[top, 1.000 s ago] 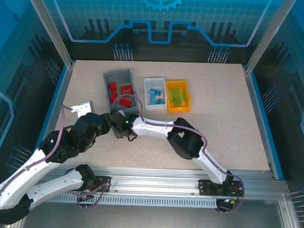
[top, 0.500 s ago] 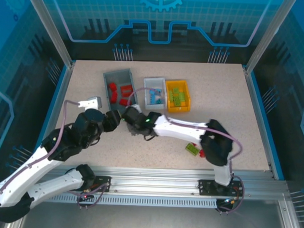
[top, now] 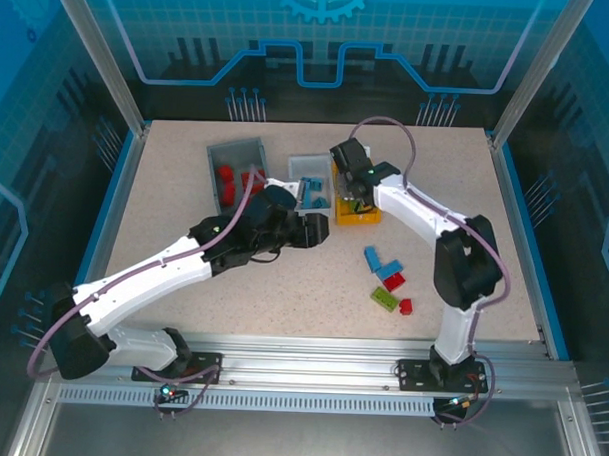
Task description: Sort the legos into containers by color
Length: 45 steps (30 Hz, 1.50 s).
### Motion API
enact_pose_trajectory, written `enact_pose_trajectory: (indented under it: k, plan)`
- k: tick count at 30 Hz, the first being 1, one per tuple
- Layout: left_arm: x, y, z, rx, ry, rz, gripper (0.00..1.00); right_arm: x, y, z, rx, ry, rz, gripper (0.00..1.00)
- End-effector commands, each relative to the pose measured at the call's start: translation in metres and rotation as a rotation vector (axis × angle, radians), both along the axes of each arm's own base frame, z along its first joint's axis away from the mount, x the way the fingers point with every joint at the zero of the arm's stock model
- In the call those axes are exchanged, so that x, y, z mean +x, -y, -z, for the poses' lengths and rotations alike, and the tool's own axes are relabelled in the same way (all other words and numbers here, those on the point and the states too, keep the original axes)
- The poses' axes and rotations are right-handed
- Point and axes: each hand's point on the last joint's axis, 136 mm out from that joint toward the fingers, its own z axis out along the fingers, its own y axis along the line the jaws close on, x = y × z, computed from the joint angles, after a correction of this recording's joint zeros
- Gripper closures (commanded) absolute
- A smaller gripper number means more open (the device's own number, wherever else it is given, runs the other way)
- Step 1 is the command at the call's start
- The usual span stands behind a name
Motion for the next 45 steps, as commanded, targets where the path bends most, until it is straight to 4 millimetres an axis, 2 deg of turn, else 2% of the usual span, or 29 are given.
enact_pose_trajectory:
  k: [1, 7, 10, 12, 14, 16, 21, 23, 26, 28, 35, 39, 42, 45]
  plan:
    - [0.006, 0.024, -0.027, -0.071, 0.074, 0.058, 0.38, 0.023, 0.012, 0.009, -0.064, -0.032, 0.011, 0.70]
    - [0.004, 0.038, -0.014, -0.057, 0.052, 0.085, 0.38, 0.056, 0.024, 0.031, -0.116, -0.081, 0.051, 0.67]
    - [0.003, 0.041, -0.008, -0.048, 0.047, 0.100, 0.38, 0.062, 0.022, 0.034, -0.128, -0.088, 0.045, 0.57]
    - [0.000, 0.043, -0.003, -0.041, 0.039, 0.113, 0.38, 0.064, 0.020, 0.028, -0.125, -0.081, 0.038, 0.47]
    - [-0.002, 0.045, 0.000, -0.031, 0.037, 0.128, 0.37, 0.063, 0.017, 0.019, -0.110, -0.071, 0.028, 0.39]
    - [-0.005, 0.048, 0.004, -0.019, 0.036, 0.145, 0.37, 0.061, 0.014, 0.005, -0.100, -0.048, 0.018, 0.34]
    - [-0.012, 0.058, 0.019, 0.014, 0.017, 0.198, 0.36, 0.046, 0.009, -0.057, -0.044, 0.059, -0.006, 0.35]
    - [-0.016, 0.065, 0.028, 0.036, -0.004, 0.229, 0.36, 0.033, 0.011, -0.087, -0.013, 0.116, -0.016, 0.36]
    - [-0.023, 0.077, 0.047, 0.075, -0.046, 0.273, 0.35, 0.007, 0.025, -0.120, 0.024, 0.171, -0.012, 0.37]
    - [-0.029, 0.089, 0.058, 0.091, -0.060, 0.299, 0.34, -0.015, 0.034, -0.128, 0.061, 0.174, -0.018, 0.37]
    - [-0.064, 0.138, 0.108, 0.216, -0.065, 0.526, 0.26, -0.111, 0.068, -0.131, 0.256, 0.095, -0.059, 0.32]
    - [-0.074, 0.144, 0.134, 0.295, -0.047, 0.691, 0.18, -0.163, 0.083, -0.132, 0.311, 0.087, -0.075, 0.26]
    - [-0.082, 0.146, 0.147, 0.338, -0.033, 0.816, 0.17, -0.190, 0.088, -0.124, 0.350, 0.046, -0.069, 0.25]
    - [-0.084, 0.145, 0.156, 0.386, -0.012, 0.890, 0.16, -0.206, 0.088, -0.112, 0.390, 0.006, -0.059, 0.25]
